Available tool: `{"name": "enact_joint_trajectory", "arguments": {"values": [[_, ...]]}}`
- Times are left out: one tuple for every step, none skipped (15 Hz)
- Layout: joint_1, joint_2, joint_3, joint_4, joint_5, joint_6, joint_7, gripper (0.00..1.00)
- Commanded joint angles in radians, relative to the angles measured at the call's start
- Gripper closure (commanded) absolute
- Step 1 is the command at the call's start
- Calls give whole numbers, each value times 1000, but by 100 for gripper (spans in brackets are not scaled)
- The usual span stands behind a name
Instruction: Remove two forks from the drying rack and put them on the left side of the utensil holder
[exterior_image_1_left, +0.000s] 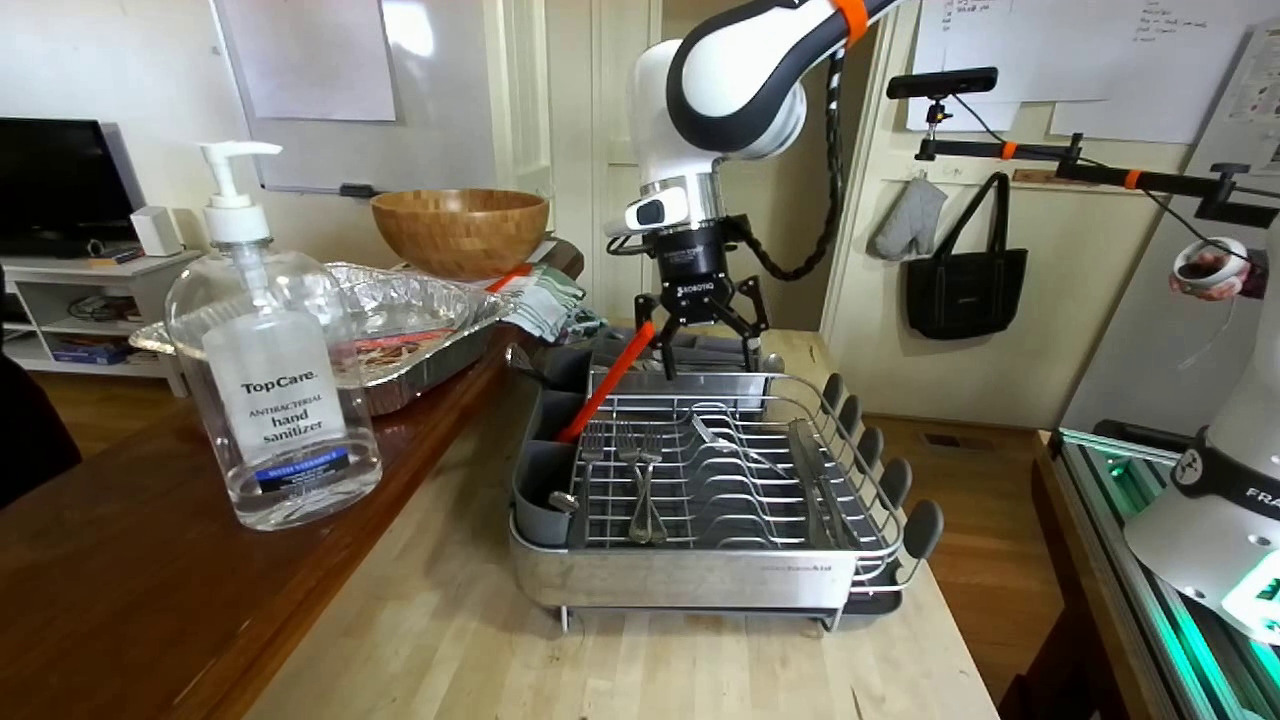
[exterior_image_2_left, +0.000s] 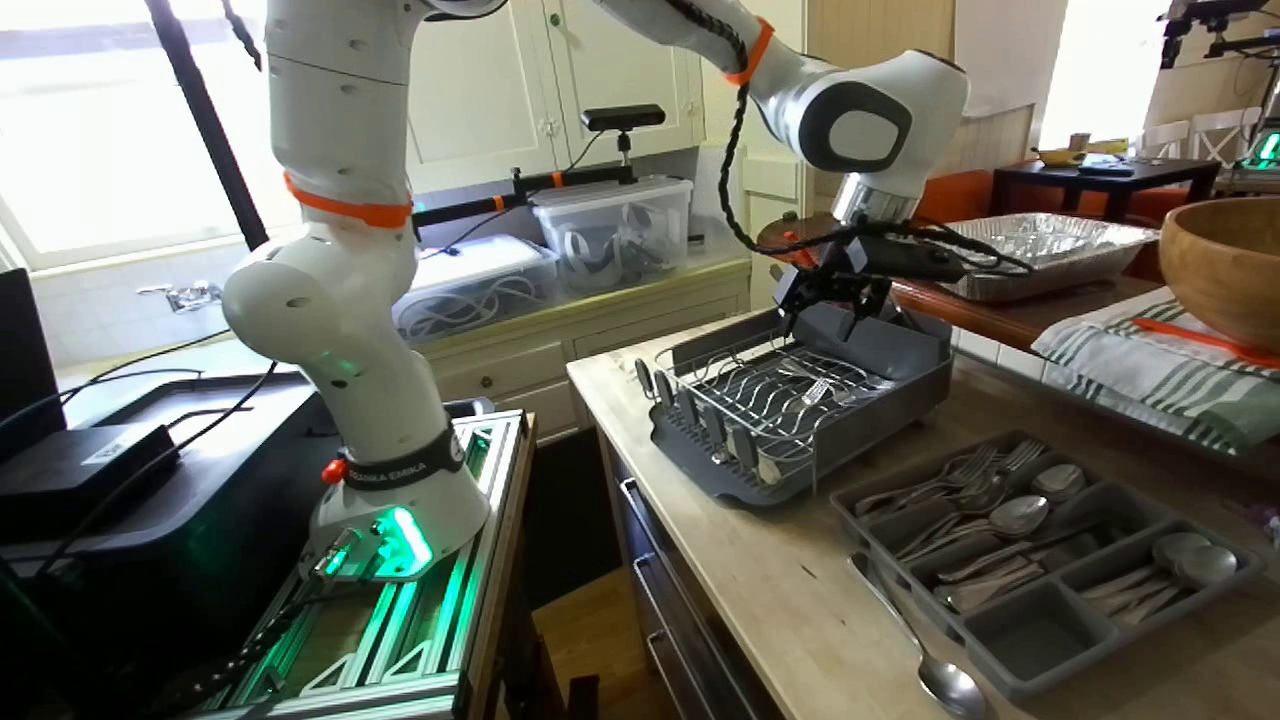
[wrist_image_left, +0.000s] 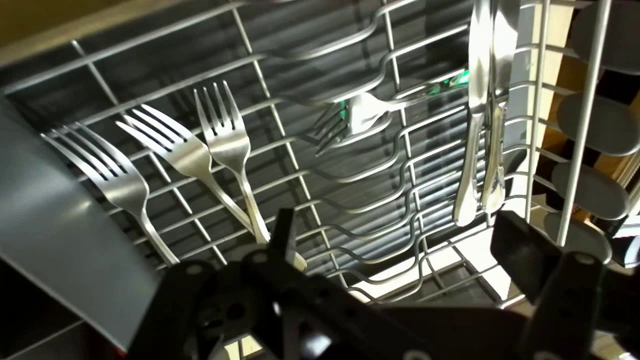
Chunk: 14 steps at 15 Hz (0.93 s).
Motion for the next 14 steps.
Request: {"name": "enact_joint_trajectory", "arguments": {"values": [[-5,6,0,11,-1,-3,2,0],[-5,6,0,12,0,-4,2,0],[-5,6,1,11,0,-4,1,0],[-6,16,2,19,2,-11,-5,0],[-7,22,2,20,-1,-11,-13,0],[-8,28,-1,19,-8,6,-21,0],[-10,35,-4,20,-11,21,-22,0],[-14,42,-6,23,-8,24,-27,0],[-16,52,-7,25,-8,28,-29,0],[-18,60,-9,25,-9,33,-31,0],[-19,70,-10,27,-12,34,-30,0],[-19,80,-10,29,-15,31,-30,0],[-18,91,-10,31,-17,30,-27,0],[-17,100,-8,32,-17,32,-28,0]]}}
